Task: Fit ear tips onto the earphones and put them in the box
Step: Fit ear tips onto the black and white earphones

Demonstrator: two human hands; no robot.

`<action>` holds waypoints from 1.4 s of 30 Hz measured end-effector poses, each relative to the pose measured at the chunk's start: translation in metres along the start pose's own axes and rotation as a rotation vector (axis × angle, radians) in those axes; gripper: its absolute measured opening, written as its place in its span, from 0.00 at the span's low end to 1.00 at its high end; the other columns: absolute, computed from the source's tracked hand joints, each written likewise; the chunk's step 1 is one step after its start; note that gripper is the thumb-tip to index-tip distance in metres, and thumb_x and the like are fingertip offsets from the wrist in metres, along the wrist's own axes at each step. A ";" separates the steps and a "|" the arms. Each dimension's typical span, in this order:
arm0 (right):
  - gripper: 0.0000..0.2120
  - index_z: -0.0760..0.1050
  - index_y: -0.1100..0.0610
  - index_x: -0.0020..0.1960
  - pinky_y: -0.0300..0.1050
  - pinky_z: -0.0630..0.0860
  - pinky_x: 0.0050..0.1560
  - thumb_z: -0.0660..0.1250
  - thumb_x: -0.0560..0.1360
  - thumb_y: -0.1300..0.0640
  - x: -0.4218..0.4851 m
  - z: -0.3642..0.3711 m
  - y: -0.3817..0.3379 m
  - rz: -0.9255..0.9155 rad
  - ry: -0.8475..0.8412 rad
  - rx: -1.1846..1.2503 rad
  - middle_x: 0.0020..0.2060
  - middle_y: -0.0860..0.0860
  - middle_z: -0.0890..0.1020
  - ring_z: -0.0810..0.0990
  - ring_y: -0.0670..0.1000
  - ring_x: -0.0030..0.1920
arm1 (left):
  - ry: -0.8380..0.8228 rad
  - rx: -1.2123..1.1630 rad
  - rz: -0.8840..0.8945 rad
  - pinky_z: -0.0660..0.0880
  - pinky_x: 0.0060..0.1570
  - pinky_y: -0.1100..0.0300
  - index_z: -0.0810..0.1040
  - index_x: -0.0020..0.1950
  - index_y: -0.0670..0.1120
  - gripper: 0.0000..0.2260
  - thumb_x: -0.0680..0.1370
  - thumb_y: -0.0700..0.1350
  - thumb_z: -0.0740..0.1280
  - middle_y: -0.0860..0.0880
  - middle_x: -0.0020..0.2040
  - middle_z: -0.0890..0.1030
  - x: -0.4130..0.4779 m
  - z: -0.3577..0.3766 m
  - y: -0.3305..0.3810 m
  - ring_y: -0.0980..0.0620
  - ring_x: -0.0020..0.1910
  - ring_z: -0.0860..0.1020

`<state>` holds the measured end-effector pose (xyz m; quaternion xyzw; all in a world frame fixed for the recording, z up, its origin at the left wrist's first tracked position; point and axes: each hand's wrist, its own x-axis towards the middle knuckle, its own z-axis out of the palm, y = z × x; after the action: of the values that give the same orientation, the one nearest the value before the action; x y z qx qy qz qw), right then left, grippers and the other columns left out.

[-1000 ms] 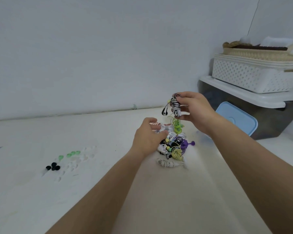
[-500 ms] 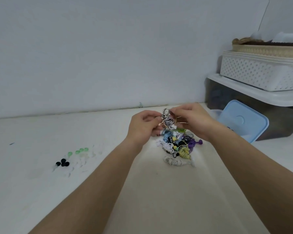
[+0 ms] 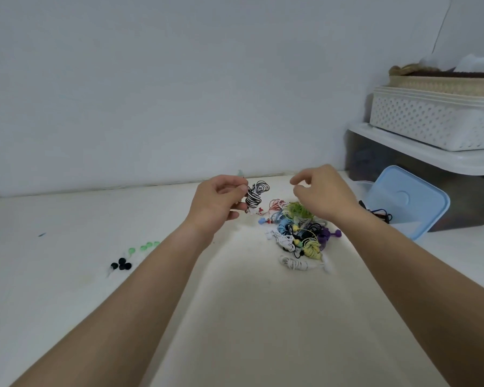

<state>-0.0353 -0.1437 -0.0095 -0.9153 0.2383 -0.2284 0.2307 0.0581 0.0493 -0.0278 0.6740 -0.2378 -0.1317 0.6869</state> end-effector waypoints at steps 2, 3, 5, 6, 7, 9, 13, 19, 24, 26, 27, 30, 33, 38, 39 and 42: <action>0.13 0.81 0.48 0.57 0.42 0.76 0.48 0.63 0.77 0.58 -0.011 0.001 -0.019 -0.093 -0.006 0.165 0.57 0.49 0.80 0.80 0.49 0.48 | -0.002 0.023 -0.009 0.76 0.37 0.62 0.82 0.51 0.47 0.03 0.79 0.42 0.70 0.49 0.44 0.84 -0.005 -0.004 0.000 0.55 0.34 0.81; 0.14 0.81 0.48 0.59 0.40 0.76 0.43 0.63 0.77 0.59 -0.019 0.003 -0.031 -0.114 -0.070 0.301 0.55 0.47 0.81 0.80 0.49 0.47 | -0.003 0.030 -0.014 0.76 0.37 0.62 0.82 0.50 0.47 0.02 0.79 0.42 0.70 0.49 0.43 0.84 -0.008 -0.006 -0.001 0.55 0.34 0.81; 0.17 0.78 0.48 0.63 0.42 0.79 0.43 0.64 0.77 0.60 -0.035 0.012 -0.053 -0.084 -0.271 0.526 0.54 0.46 0.81 0.81 0.52 0.49 | -0.006 0.040 -0.026 0.77 0.36 0.62 0.82 0.50 0.46 0.02 0.79 0.42 0.70 0.50 0.41 0.84 -0.014 -0.011 -0.003 0.54 0.35 0.81; 0.18 0.76 0.47 0.64 0.46 0.80 0.46 0.65 0.76 0.60 -0.041 0.021 -0.060 -0.070 -0.351 0.562 0.54 0.47 0.80 0.82 0.53 0.51 | -0.004 0.042 -0.031 0.77 0.36 0.62 0.82 0.51 0.46 0.02 0.79 0.41 0.70 0.50 0.40 0.84 -0.017 -0.015 -0.005 0.53 0.35 0.80; 0.20 0.75 0.47 0.65 0.49 0.81 0.50 0.66 0.75 0.60 -0.045 0.030 -0.064 -0.067 -0.393 0.558 0.54 0.48 0.80 0.82 0.53 0.53 | 0.003 0.042 -0.035 0.77 0.36 0.62 0.82 0.51 0.45 0.03 0.79 0.41 0.70 0.49 0.39 0.84 -0.019 -0.018 -0.008 0.53 0.34 0.80; 0.22 0.73 0.46 0.65 0.54 0.81 0.55 0.69 0.73 0.58 -0.050 0.049 -0.067 -0.083 -0.372 0.503 0.52 0.48 0.79 0.83 0.53 0.51 | 0.024 0.045 -0.052 0.77 0.37 0.62 0.83 0.51 0.43 0.03 0.78 0.39 0.70 0.47 0.38 0.82 -0.023 -0.028 -0.014 0.52 0.34 0.78; 0.17 0.76 0.50 0.63 0.52 0.80 0.53 0.70 0.75 0.55 -0.056 0.074 -0.065 -0.081 -0.381 0.440 0.40 0.46 0.77 0.80 0.50 0.42 | -0.018 0.018 -0.172 0.79 0.42 0.62 0.82 0.54 0.42 0.08 0.76 0.37 0.72 0.44 0.42 0.82 -0.031 -0.049 -0.024 0.49 0.38 0.79; 0.10 0.81 0.56 0.50 0.55 0.79 0.55 0.62 0.76 0.60 -0.059 0.089 -0.064 0.001 -0.451 0.515 0.40 0.47 0.80 0.79 0.50 0.43 | -0.005 -0.068 -0.301 0.80 0.49 0.54 0.80 0.57 0.41 0.09 0.79 0.36 0.66 0.43 0.49 0.86 -0.032 -0.067 -0.034 0.46 0.42 0.82; 0.09 0.79 0.55 0.51 0.44 0.73 0.41 0.62 0.76 0.61 -0.055 0.100 -0.065 0.058 -0.460 0.590 0.39 0.48 0.78 0.76 0.48 0.40 | -0.020 -0.015 -0.273 0.80 0.43 0.59 0.82 0.54 0.42 0.06 0.79 0.36 0.68 0.45 0.50 0.86 -0.029 -0.072 -0.036 0.50 0.44 0.82; 0.07 0.78 0.53 0.51 0.43 0.73 0.40 0.63 0.77 0.58 -0.052 0.105 -0.067 0.041 -0.456 0.624 0.41 0.50 0.80 0.80 0.49 0.41 | -0.008 -0.027 -0.254 0.80 0.41 0.61 0.82 0.54 0.42 0.06 0.78 0.36 0.69 0.46 0.46 0.86 -0.027 -0.073 -0.036 0.51 0.42 0.82; 0.05 0.78 0.52 0.51 0.43 0.74 0.39 0.65 0.77 0.56 -0.051 0.106 -0.068 0.019 -0.451 0.643 0.41 0.52 0.81 0.82 0.50 0.40 | 0.000 -0.039 -0.245 0.80 0.40 0.62 0.82 0.53 0.42 0.06 0.78 0.36 0.70 0.47 0.44 0.86 -0.027 -0.074 -0.036 0.52 0.41 0.82; 0.05 0.78 0.53 0.49 0.46 0.78 0.38 0.66 0.79 0.53 -0.046 0.114 -0.072 -0.069 -0.404 0.629 0.40 0.53 0.84 0.85 0.48 0.36 | 0.026 -0.095 -0.245 0.80 0.41 0.62 0.81 0.53 0.42 0.07 0.76 0.36 0.72 0.50 0.38 0.84 -0.026 -0.077 -0.037 0.53 0.41 0.83; 0.05 0.79 0.53 0.50 0.41 0.77 0.33 0.66 0.80 0.54 -0.043 0.116 -0.075 -0.093 -0.424 0.661 0.37 0.51 0.84 0.82 0.47 0.34 | 0.044 -0.140 -0.245 0.80 0.41 0.62 0.79 0.54 0.42 0.07 0.76 0.36 0.72 0.52 0.34 0.83 -0.025 -0.081 -0.040 0.55 0.39 0.83; 0.05 0.79 0.55 0.53 0.39 0.72 0.32 0.68 0.79 0.55 -0.045 0.119 -0.069 -0.077 -0.481 0.823 0.41 0.52 0.83 0.81 0.49 0.35 | 0.054 -0.238 -0.232 0.81 0.40 0.63 0.79 0.52 0.40 0.07 0.75 0.35 0.72 0.48 0.37 0.84 -0.026 -0.080 -0.046 0.53 0.40 0.83; 0.04 0.78 0.55 0.53 0.40 0.72 0.32 0.68 0.79 0.56 -0.045 0.122 -0.068 -0.059 -0.485 0.866 0.41 0.52 0.83 0.80 0.50 0.35 | 0.052 -0.244 -0.226 0.81 0.41 0.63 0.79 0.51 0.40 0.08 0.74 0.35 0.72 0.48 0.36 0.84 -0.026 -0.079 -0.047 0.53 0.39 0.83; 0.02 0.78 0.56 0.49 0.42 0.73 0.35 0.68 0.79 0.61 -0.044 0.124 -0.065 -0.003 -0.471 1.017 0.39 0.52 0.83 0.79 0.51 0.34 | 0.017 -0.278 -0.194 0.80 0.43 0.63 0.78 0.51 0.40 0.08 0.73 0.35 0.72 0.46 0.39 0.84 -0.026 -0.074 -0.049 0.52 0.41 0.84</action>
<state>0.0172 -0.0305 -0.0863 -0.7155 0.0391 -0.1042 0.6897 0.0796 0.1236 -0.0786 0.5934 -0.1451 -0.2231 0.7596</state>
